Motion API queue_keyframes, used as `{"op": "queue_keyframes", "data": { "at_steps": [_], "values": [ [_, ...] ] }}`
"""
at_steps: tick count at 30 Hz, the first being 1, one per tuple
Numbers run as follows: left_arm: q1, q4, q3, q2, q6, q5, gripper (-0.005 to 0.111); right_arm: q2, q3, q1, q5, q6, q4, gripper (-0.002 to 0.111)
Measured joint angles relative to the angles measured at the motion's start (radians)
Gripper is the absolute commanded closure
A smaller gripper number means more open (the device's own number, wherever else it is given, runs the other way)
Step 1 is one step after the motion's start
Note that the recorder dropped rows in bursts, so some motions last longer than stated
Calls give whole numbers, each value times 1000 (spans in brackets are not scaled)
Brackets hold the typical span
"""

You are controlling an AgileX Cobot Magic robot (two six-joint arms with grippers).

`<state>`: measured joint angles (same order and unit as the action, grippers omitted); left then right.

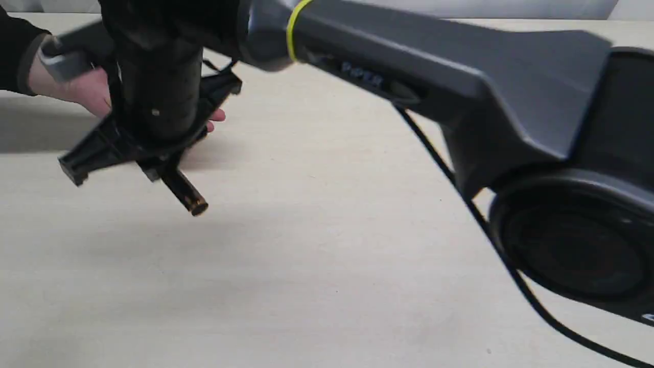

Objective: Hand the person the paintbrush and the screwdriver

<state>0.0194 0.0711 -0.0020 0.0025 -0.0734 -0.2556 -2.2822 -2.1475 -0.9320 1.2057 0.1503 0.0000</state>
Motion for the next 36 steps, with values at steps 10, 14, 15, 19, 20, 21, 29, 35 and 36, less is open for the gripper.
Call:
{"op": "queue_keyframes", "data": {
  "at_steps": [10,14,15,19,20,21,29,35,36],
  "values": [
    [0,0,0,0,0,0,107,77,-17,-13,-211,-2,-123,100],
    [0,0,0,0,0,0,107,6,-17,-11,-292,-2,-153,77],
    [0,0,0,0,0,0,107,-15,-17,-9,-309,-4,-157,68],
    [0,0,0,0,0,0,107,-58,-17,-3,-346,-4,-166,58],
    [0,0,0,0,0,0,107,-57,-17,-1,-346,-4,-166,61],
    [0,0,0,0,0,0,107,-57,-17,-2,-340,-4,-167,69],
    [0,0,0,0,0,0,107,54,-17,-2,-133,-9,-254,104],
    [0,0,0,0,0,0,107,232,-12,-49,-45,-31,-291,104],
    [0,0,0,0,0,0,107,264,-6,-69,-36,-30,-302,104]
  ]
}}
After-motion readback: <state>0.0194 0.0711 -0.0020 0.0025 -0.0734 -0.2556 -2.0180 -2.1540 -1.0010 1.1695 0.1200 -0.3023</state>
